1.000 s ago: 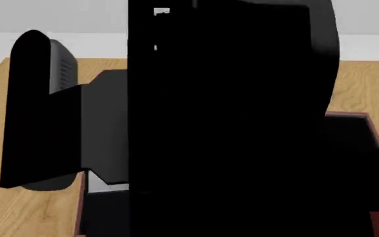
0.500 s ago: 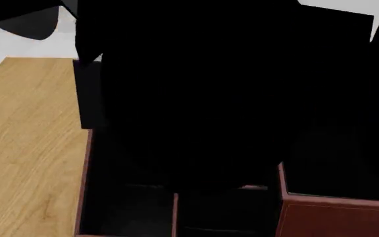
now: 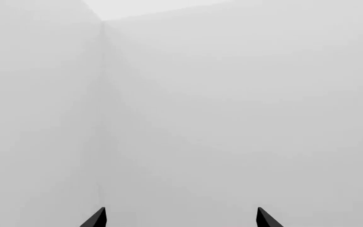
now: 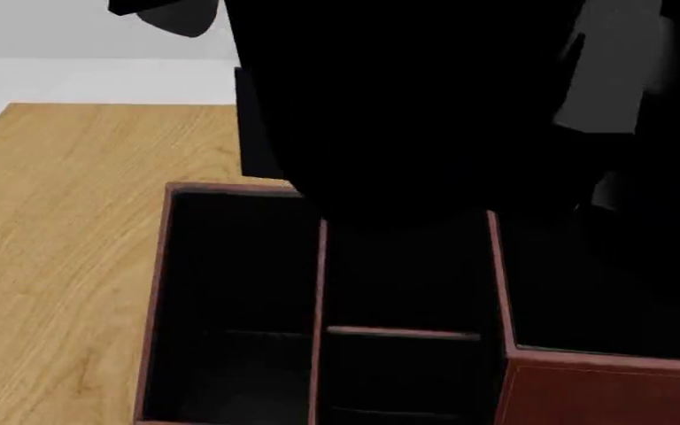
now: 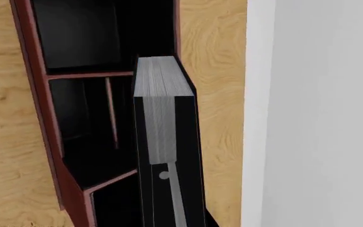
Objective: Pick up the book and place it in the front compartment of the caddy.
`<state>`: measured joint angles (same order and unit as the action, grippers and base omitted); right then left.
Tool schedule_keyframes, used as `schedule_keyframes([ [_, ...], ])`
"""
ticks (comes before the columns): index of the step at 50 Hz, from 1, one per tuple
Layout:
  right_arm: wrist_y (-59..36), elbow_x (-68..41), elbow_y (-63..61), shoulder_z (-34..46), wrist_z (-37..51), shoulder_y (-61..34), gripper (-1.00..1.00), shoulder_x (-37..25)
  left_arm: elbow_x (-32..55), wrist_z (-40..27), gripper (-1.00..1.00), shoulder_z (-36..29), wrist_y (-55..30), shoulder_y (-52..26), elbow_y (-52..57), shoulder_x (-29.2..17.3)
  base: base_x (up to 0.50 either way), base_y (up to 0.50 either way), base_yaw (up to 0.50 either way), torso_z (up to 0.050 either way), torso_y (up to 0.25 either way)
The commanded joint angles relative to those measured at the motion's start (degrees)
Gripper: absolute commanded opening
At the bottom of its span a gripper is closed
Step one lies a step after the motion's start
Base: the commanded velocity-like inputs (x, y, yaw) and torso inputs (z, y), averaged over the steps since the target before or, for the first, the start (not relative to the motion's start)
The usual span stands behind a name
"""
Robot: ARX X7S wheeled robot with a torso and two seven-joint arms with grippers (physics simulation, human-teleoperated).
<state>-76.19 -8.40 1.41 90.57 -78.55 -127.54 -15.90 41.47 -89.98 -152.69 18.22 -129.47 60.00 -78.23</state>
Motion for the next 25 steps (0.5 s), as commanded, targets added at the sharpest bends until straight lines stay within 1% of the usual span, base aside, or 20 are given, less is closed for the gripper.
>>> schedule_keyframes([
  [1,2.7,3.9,3.3,2.1,2.7,2.5,-1.00,-0.2,0.0,0.0,1.00,1.0,-0.3,0.9,0.0,-0.2,0.00,0.00,0.00,0.000,0.000],
  [10,2.4,4.0,4.5,1.7,5.3,6.9,-1.00,0.5,0.3,0.0,1.00,5.9,-1.3,5.5,0.0,-0.2,0.00,0.00,0.00,0.000,0.001],
  [14,3.6,4.5,5.9,2.8,5.9,7.8,-1.00,0.7,0.5,0.0,1.00,7.9,-1.7,7.4,0.0,-0.2,0.00,0.00,0.00,0.000,0.000],
  [21,4.9,5.4,8.3,4.6,7.0,8.8,-1.00,1.1,-0.1,0.0,1.00,4.6,-1.2,4.4,0.0,-0.7,0.00,0.00,0.00,0.000,0.001],
  [25,5.0,5.7,9.0,5.1,7.3,9.1,-1.00,1.1,0.1,0.0,1.00,4.9,-1.2,4.6,0.0,-0.6,0.00,0.00,0.00,0.000,0.003],
])
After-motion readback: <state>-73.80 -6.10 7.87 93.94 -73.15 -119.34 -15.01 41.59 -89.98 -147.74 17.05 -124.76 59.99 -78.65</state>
